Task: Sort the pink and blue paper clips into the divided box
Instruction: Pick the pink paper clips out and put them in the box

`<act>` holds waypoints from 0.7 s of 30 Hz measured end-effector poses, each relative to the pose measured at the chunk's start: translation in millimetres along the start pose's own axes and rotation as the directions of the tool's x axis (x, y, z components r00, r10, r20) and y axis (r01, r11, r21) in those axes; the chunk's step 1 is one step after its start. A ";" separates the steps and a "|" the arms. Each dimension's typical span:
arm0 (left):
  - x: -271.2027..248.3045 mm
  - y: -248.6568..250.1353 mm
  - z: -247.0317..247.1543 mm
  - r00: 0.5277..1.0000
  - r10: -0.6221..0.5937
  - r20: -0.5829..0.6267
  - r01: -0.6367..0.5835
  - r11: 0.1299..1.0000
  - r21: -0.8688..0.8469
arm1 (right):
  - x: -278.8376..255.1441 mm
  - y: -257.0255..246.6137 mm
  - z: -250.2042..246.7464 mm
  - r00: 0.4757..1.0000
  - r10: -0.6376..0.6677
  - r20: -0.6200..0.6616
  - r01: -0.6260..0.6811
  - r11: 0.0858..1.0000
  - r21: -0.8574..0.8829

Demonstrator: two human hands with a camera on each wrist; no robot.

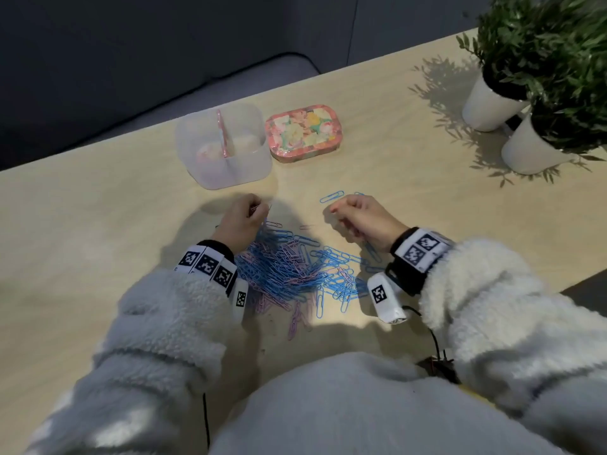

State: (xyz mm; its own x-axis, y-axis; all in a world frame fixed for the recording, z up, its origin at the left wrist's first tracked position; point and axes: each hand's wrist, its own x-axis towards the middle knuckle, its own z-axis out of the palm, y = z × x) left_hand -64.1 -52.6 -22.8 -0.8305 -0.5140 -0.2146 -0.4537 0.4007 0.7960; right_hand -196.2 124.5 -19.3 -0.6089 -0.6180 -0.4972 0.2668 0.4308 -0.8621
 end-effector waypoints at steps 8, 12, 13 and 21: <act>11.8 10.4 -51.2 0.954 0.052 -0.295 -0.064 0.998 -0.030 | 37.7 0.9 33.6 0.981 -0.095 0.169 0.188 0.679 -0.710; 35.7 19.0 -91.5 0.912 0.029 -0.410 0.011 0.995 0.095 | 41.4 -8.7 33.8 0.965 0.003 0.261 0.192 0.668 -0.719; 42.5 19.9 -98.3 0.907 0.021 -0.420 0.033 0.992 0.120 | 41.6 -11.5 34.4 0.963 0.001 0.268 0.186 0.718 -0.671; 80.3 8.9 -116.7 0.945 -0.155 -0.289 0.197 0.973 0.122 | 46.0 -88.2 48.9 0.954 -0.111 0.277 0.199 0.928 -0.314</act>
State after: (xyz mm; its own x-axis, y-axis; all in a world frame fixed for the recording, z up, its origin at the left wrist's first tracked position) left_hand -97.0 -178.9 33.0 -0.6206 -0.7670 -0.1629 -0.6445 0.3806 0.6631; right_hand -211.2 25.9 29.1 -0.4037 -0.8199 -0.4060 -0.1081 0.4834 -0.8687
